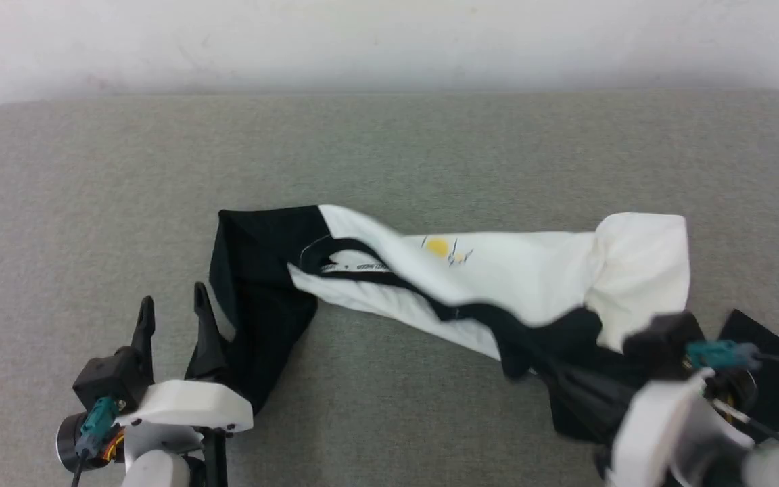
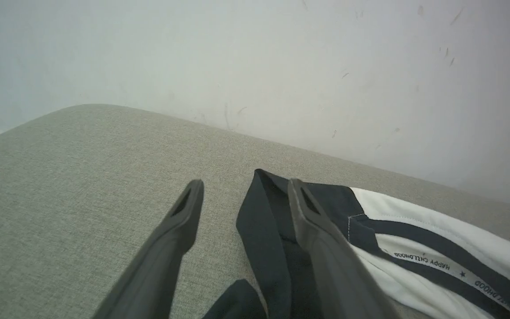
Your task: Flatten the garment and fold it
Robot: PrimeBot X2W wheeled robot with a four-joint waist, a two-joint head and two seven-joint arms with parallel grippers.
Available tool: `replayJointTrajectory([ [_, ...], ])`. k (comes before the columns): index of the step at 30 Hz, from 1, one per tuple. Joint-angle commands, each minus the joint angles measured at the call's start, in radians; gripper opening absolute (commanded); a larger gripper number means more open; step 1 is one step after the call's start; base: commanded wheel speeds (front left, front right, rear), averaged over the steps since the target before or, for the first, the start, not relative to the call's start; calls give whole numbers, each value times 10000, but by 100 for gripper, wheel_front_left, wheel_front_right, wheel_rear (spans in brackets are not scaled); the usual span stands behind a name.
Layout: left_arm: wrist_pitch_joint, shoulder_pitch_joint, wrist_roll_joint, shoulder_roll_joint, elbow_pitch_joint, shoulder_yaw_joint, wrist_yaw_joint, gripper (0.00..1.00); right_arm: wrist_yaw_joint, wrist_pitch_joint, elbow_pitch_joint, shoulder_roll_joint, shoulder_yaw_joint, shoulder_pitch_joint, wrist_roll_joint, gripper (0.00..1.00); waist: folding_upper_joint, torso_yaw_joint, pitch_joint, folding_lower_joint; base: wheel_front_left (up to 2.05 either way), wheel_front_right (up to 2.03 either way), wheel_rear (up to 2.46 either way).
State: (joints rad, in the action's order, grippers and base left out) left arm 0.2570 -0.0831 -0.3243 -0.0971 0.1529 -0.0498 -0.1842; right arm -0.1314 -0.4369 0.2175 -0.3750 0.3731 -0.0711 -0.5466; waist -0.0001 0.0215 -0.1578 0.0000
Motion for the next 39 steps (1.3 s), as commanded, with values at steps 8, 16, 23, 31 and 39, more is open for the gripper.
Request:
replayJointTrajectory([
  [8, 46, 74, 163, 69, 39, 338, 153, 100, 7, -2821, 208, -2448, -795, 1881, -2340, 0, 1, -642, 109, 0, 0, 0, 0],
  [16, 47, 136, 273, 129, 52, 369, 236, 100, 7, -3162, -670, -1464, -2518, 2000, -79, 100, 1, -652, 139, 0, 0, 0, 0],
  [23, 47, 206, 350, 172, 114, 227, 316, 100, 7, -2748, -310, -215, -3911, 2355, 961, 100, 1, -364, 260, 0, 0, 0, 0],
  [31, -55, 34, 837, 62, -53, -586, 703, 100, 7, -1477, 1362, 805, -5564, 2857, 1810, 100, 1, -248, 398, 0, 0, 0, 0],
  [39, -1530, -1439, 1816, -100, 679, -2647, 2016, 100, 7, 1183, 1253, 1461, -4510, 2170, 2780, 100, 1, -737, 203, 0, 0, 0, 0],
])
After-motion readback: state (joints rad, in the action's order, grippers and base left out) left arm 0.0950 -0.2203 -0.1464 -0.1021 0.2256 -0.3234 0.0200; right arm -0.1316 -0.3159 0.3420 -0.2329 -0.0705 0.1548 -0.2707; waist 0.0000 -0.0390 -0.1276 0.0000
